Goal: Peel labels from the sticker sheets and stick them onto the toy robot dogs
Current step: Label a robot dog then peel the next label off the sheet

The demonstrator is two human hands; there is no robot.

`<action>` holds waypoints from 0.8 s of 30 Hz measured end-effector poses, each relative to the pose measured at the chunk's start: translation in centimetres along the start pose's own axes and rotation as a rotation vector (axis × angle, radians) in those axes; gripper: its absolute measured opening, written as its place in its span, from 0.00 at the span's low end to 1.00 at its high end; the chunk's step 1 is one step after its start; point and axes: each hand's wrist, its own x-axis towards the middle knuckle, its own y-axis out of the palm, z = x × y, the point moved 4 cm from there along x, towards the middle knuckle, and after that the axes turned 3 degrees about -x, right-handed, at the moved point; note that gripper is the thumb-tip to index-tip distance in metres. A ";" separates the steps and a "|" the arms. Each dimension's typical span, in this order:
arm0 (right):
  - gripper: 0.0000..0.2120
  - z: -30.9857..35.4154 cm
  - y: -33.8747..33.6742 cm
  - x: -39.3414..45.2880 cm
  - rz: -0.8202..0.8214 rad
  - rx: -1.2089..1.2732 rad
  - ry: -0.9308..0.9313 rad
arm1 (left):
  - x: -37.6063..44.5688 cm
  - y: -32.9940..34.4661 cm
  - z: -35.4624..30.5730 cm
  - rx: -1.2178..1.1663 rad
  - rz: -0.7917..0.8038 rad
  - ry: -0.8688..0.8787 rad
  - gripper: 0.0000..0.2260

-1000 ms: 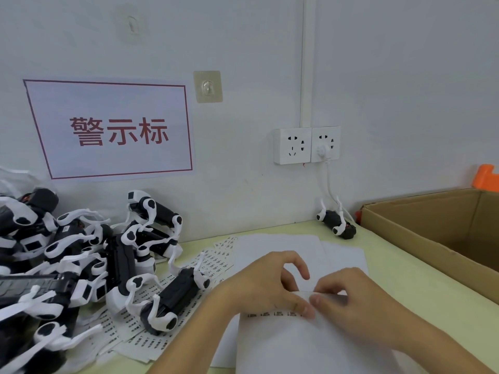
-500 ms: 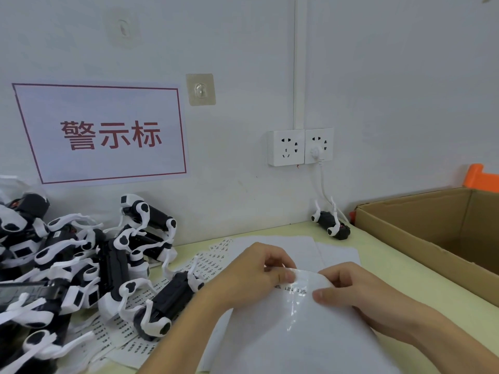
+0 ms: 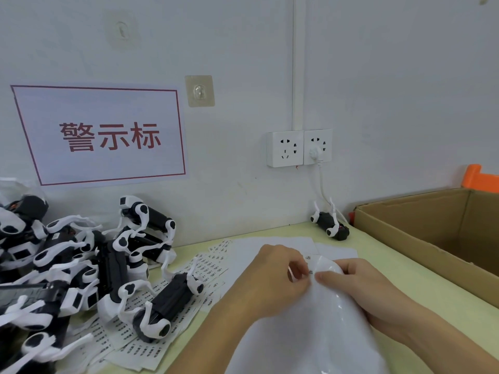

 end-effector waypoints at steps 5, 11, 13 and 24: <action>0.09 0.1 0.3 -0.1 -0.029 0.008 0.002 | 0.0 0.9 0.0 0.004 -0.013 -0.028 0.05; 0.13 0.7 0.9 -0.5 -0.016 -0.016 -0.036 | 0.0 0.9 -0.1 0.015 -0.010 -0.077 0.06; 0.13 0.6 0.9 -0.4 -0.017 -0.017 -0.031 | 0.0 1.0 -0.1 -0.003 -0.009 -0.099 0.07; 0.07 -0.1 0.8 0.1 -0.027 -0.012 -0.006 | 0.2 1.1 0.8 -0.119 0.029 -0.203 0.07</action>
